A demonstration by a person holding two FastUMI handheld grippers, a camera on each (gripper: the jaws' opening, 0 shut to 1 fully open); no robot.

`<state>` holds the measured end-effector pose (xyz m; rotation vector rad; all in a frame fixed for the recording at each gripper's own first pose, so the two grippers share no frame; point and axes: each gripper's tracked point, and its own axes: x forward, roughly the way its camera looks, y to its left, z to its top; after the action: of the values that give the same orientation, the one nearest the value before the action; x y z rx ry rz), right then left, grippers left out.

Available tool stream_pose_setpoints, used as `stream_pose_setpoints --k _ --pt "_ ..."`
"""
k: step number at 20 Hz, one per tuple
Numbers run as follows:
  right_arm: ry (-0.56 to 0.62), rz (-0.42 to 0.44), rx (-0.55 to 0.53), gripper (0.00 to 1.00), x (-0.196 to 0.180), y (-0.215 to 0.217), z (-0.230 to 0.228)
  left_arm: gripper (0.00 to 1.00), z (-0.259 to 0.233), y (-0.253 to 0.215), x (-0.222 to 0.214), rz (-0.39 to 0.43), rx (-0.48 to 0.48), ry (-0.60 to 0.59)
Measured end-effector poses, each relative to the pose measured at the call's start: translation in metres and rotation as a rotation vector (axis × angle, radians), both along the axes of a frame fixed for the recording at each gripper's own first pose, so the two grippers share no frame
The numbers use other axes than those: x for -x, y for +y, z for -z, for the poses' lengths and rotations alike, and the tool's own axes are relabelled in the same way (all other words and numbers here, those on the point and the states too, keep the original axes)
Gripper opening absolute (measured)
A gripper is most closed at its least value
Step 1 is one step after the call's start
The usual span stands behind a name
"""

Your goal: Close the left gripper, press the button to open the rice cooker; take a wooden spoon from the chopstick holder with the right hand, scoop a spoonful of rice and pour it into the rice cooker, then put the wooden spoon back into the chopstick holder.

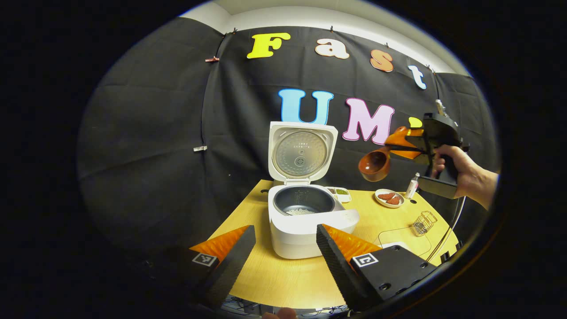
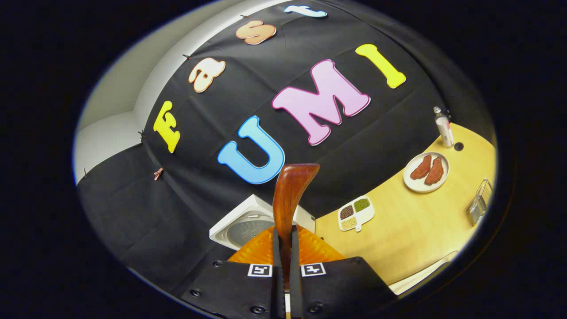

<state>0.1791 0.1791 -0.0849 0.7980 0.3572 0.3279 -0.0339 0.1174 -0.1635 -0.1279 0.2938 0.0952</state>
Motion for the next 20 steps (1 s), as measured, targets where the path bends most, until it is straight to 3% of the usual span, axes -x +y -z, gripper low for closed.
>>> stream_pose_setpoints --k 1,2,12,20 --pt "-0.002 0.018 -0.004 0.14 0.002 -0.018 -0.001 0.95 -0.003 -0.004 0.000 0.001 -0.003 -0.004" --pt "-0.007 0.036 -0.008 0.09 0.003 -0.038 -0.002 0.96 -0.006 -0.006 -0.001 -0.001 -0.005 -0.009" --pt "0.028 0.186 0.107 0.09 0.018 -0.231 0.035 0.95 -0.017 -0.048 -0.018 -0.033 0.048 -0.007" --pt "0.123 0.207 0.242 0.09 0.011 -0.333 0.127 0.95 -0.020 -0.103 -0.034 -0.025 0.020 0.035"
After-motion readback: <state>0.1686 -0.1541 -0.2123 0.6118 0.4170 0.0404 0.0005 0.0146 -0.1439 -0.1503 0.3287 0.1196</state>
